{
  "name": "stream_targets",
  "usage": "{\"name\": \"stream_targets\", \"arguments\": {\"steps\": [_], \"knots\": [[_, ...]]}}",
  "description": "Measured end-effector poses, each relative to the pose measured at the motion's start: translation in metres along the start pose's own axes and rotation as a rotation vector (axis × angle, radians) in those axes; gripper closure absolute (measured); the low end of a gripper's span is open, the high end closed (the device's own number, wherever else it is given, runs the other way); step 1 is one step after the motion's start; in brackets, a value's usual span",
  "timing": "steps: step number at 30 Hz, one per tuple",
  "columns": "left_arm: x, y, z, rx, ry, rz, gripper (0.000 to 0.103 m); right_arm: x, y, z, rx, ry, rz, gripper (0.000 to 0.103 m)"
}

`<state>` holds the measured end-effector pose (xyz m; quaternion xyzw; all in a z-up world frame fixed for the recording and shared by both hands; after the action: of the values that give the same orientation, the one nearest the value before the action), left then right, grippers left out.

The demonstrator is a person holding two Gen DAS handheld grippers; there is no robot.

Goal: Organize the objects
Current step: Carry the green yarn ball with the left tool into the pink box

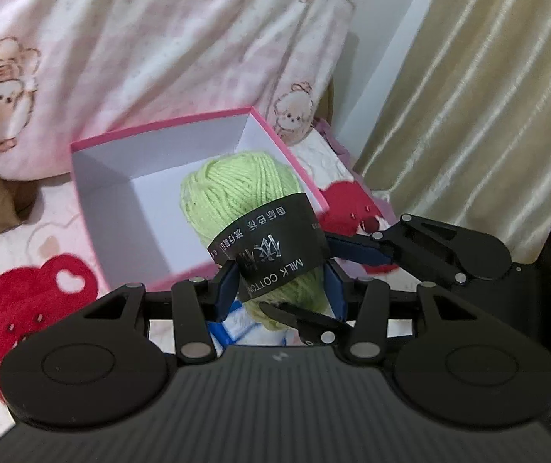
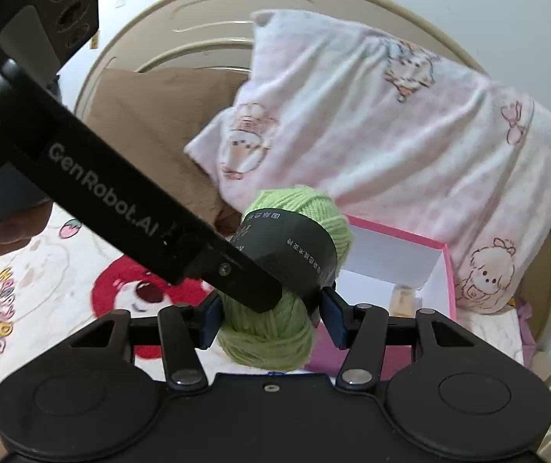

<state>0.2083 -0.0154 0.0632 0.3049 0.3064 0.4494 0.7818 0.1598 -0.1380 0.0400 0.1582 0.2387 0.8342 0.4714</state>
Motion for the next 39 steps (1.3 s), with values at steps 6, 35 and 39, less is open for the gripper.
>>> {"name": "stream_targets", "arguments": {"steps": [6, 35, 39], "knots": [[0.013, -0.06, 0.045, 0.06, 0.031, 0.046, 0.057, -0.058, -0.046, 0.017, 0.061, -0.033, 0.001, 0.045], [0.02, -0.241, 0.047, 0.044, 0.042, 0.139, 0.06, -0.164, -0.161, -0.048, 0.269, -0.304, -0.002, 0.056], [0.02, -0.246, 0.052, 0.076, 0.065, 0.137, 0.06, -0.165, -0.166, -0.048, 0.274, -0.306, -0.028, 0.067]]}}
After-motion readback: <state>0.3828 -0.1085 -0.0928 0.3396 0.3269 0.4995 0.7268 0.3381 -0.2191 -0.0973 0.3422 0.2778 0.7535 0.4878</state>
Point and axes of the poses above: each gripper's, at about its wrist camera, not at the fingertips, and y roughly against the way its jaws point, x to its left, z to its top, the point moved 5 cm from there along -y, roughly the way its jaws point, and after that the axes turned 11 degrees about z, right-handed, at the moved point
